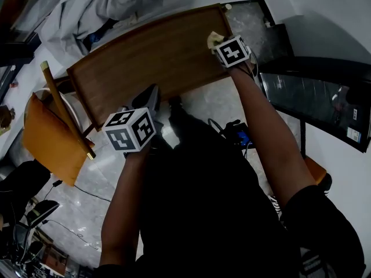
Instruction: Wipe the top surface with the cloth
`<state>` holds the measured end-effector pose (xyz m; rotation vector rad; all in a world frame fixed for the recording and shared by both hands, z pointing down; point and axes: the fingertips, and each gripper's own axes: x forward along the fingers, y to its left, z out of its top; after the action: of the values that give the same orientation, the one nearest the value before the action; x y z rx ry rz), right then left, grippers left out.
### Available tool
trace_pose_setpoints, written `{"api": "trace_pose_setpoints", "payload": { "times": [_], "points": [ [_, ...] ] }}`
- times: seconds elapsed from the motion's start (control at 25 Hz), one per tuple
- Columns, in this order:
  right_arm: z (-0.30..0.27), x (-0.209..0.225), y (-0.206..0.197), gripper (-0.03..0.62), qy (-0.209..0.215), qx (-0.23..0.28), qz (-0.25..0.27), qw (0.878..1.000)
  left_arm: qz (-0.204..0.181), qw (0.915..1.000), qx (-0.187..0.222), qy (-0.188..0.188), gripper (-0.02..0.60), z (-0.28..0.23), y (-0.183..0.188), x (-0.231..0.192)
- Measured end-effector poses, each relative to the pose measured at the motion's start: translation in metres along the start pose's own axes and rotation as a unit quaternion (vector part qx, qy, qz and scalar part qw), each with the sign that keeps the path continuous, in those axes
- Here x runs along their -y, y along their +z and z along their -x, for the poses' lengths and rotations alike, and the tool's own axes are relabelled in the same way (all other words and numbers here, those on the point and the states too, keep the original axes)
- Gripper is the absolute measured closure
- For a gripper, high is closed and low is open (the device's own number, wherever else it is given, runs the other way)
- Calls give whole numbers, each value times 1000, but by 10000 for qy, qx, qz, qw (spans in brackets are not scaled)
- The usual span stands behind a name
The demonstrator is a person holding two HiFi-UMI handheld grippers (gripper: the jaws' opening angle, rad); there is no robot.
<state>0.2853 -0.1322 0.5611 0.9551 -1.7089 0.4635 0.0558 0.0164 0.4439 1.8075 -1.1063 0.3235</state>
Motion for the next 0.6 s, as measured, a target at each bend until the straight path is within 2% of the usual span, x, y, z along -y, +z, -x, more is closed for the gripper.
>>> {"api": "trace_pose_setpoints", "payload": {
  "times": [0.36,0.6],
  "points": [
    [2,17,-7,511,-427,-343,-66,9985,85,9997,192,100,569,35,3,-24],
    [6,28,-16,513,-719,-706,-533,9935,180,9990,389,154,569,72,4,-47]
  ]
}}
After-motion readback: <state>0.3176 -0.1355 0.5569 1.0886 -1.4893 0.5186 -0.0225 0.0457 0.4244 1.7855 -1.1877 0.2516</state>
